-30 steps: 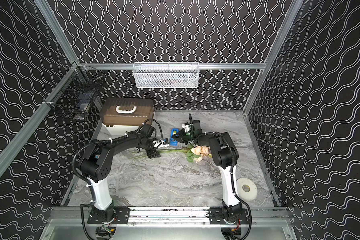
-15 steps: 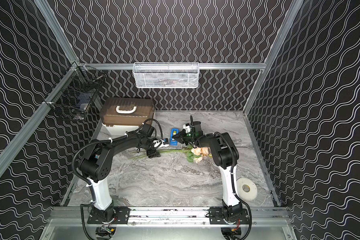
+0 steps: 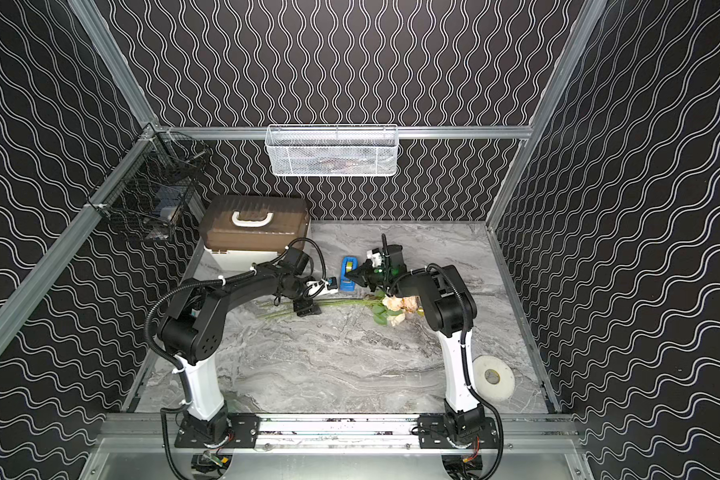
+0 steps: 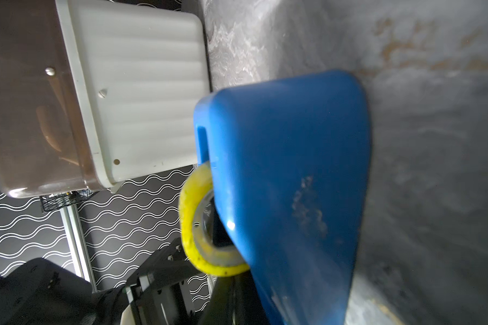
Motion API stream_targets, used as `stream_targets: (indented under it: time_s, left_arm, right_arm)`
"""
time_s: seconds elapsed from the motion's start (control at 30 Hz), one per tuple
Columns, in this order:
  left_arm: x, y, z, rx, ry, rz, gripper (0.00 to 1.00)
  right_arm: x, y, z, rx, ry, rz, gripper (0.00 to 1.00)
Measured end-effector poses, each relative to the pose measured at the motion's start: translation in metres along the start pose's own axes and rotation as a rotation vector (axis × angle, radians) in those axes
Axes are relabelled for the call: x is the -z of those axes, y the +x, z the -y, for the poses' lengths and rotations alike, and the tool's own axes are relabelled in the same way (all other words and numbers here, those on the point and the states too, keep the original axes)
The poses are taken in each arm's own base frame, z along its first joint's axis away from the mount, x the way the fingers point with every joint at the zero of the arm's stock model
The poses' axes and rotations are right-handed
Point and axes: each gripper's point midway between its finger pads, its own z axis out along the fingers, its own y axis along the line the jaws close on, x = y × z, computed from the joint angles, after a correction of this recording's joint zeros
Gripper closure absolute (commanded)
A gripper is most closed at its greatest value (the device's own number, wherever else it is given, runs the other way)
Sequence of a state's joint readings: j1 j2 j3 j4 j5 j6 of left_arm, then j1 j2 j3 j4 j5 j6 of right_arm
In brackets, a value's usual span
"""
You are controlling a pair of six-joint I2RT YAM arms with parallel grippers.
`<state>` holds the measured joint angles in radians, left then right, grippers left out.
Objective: Wrap bouquets with tape
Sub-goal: Pull the tape from the tape cutter.
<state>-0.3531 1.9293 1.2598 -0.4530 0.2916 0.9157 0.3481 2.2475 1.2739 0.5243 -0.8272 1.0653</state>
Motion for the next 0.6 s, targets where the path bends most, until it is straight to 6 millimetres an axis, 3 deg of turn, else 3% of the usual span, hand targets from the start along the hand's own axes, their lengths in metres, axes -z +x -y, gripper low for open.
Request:
stream_targets:
  time_s: [0.6]
  left_arm:
    - [-0.005,0.003,0.003,-0.001,0.009,-0.017,0.26]
  right_arm:
    - [0.004,0.000,-0.020,0.031,-0.052,0.007,1.00]
